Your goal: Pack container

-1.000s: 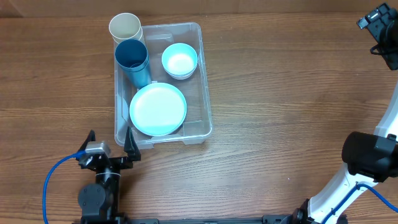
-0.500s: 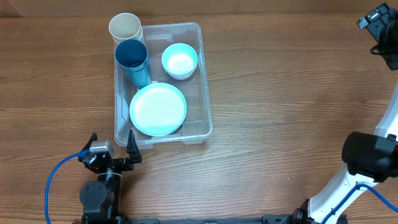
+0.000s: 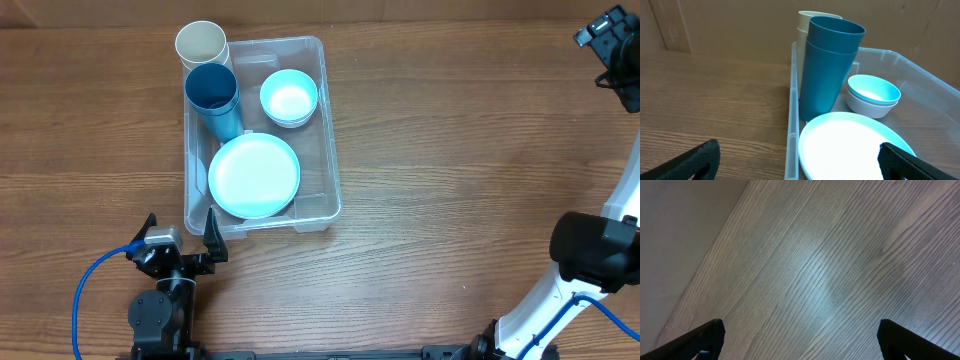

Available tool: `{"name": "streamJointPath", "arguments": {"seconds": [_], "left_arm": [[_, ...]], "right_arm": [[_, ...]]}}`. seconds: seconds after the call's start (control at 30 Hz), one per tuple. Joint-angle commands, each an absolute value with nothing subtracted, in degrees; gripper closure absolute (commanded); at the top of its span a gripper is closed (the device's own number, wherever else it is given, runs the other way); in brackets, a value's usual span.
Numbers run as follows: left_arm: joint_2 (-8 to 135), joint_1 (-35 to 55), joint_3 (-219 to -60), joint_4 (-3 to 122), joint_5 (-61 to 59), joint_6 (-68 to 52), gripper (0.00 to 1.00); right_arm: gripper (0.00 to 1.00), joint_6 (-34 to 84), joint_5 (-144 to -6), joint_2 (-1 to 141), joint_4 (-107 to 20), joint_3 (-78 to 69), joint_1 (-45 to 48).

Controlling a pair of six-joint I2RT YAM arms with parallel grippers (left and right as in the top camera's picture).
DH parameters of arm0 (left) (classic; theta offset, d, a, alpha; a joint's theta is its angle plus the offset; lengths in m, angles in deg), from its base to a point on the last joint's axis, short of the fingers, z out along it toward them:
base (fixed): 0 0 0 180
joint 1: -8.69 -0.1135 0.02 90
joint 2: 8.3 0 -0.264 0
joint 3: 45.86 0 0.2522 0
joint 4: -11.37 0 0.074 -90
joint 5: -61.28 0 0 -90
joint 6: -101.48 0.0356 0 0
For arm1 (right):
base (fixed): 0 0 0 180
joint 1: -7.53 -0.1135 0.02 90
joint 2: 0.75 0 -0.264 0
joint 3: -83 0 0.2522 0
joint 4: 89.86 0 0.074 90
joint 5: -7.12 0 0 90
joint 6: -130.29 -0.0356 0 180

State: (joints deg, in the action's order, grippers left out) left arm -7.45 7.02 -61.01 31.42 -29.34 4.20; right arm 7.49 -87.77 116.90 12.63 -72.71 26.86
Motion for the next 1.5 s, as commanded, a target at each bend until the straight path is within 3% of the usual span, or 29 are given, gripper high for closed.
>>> {"name": "streamJointPath", "arguments": {"seconds": [0.0, 0.17, 0.3, 0.43, 0.67, 0.8, 0.97, 1.07, 1.47], "left_arm": [[-8.04, 6.36, -60.79, 31.35, -28.68, 5.07, 0.00], [-8.04, 6.36, -60.79, 31.35, -28.68, 5.09, 0.00], [-8.04, 6.36, -60.79, 31.35, -28.68, 5.09, 0.00], [-8.04, 6.36, -60.79, 31.35, -28.68, 5.09, 0.00], [-8.04, 6.36, -60.79, 31.35, -28.68, 5.09, 0.00], [-8.04, 6.36, -60.79, 31.35, -28.68, 5.09, 0.00], [-8.04, 6.36, -60.79, 31.35, -28.68, 5.09, 0.00], [-8.04, 6.36, -60.79, 31.35, -28.68, 5.09, 0.00], [-8.04, 6.36, -60.79, 31.35, -28.68, 5.09, 0.00]], "right_arm": [[0.00, 7.23, -88.18, 114.95, 12.52, -73.24, 24.98], [0.00, 7.23, -90.85, 106.60, 8.26, -72.89, 18.40], [0.00, 7.87, -91.46, 96.96, -9.29, -64.01, 11.54], [0.00, 15.41, -91.42, 83.61, -30.95, -43.31, 4.79], [0.00, 16.30, -91.46, 58.21, -39.28, -6.88, 1.81], [0.00, 16.39, -92.29, 41.47, -56.35, 15.77, 1.92], [0.00, 16.61, -91.22, 25.10, -68.35, 37.36, 1.90], [0.00, 23.95, -84.62, 17.80, -76.02, 47.37, 1.90], [0.00, 30.36, -81.47, 4.20, -78.82, 65.93, 1.90]]}}
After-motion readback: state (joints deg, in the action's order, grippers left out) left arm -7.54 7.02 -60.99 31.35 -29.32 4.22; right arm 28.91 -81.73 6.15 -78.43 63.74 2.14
